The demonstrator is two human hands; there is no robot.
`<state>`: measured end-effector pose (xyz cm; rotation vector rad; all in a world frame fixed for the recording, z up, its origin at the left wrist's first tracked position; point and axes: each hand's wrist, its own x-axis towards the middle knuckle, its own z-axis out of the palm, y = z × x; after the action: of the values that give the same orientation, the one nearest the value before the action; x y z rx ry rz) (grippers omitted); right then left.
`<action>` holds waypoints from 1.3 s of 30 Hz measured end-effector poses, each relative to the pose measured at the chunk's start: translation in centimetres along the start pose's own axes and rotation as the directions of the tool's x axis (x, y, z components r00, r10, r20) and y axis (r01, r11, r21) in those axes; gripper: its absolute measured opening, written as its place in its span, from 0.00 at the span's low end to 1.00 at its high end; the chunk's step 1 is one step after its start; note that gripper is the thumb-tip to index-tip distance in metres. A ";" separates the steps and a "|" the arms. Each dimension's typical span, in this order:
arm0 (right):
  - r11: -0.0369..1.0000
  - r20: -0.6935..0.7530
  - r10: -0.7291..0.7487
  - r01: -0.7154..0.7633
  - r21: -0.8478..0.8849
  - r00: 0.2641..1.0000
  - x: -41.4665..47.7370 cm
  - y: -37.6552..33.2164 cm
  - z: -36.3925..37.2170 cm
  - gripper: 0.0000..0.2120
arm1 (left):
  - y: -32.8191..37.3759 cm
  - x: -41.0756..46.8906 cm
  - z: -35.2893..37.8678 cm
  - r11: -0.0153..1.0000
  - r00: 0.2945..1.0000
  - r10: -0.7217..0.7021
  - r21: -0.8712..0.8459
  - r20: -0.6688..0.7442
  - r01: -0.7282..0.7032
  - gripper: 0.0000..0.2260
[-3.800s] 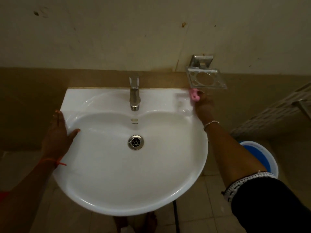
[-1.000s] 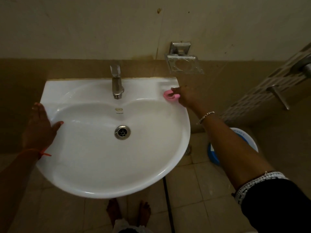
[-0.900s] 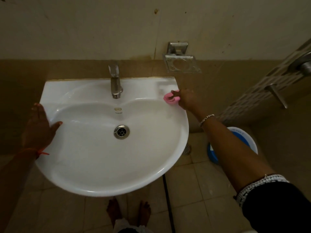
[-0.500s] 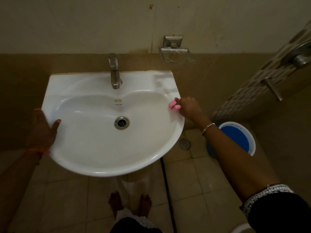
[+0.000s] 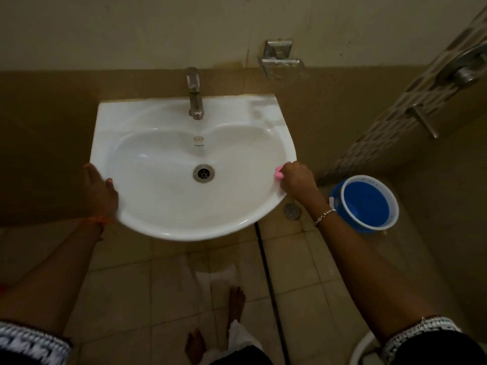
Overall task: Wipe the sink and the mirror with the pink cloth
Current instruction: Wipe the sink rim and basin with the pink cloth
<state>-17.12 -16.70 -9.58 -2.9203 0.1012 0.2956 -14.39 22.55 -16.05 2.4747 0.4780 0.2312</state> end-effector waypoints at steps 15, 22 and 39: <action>0.973 -0.155 0.196 -0.172 0.151 0.968 -7.6 -9.0 3.4 0.11 | -0.7 -1.5 -0.5 0.994 0.990 0.024 -0.107 0.141 -0.009 0.25; 0.947 -0.084 0.311 -0.302 0.106 0.947 -9.7 -15.2 5.5 0.11 | -0.8 -1.5 -0.3 0.996 0.988 0.014 -0.094 0.153 0.001 0.26; 0.863 0.134 0.168 -0.212 0.458 0.977 -10.0 -22.9 4.5 0.09 | -0.7 -1.5 -0.1 0.967 0.987 -0.068 -0.236 0.146 0.102 0.25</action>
<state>-25.72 7.08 -7.41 -2.4095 0.3929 0.3723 -15.96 22.51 -16.46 2.2085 0.4672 0.0786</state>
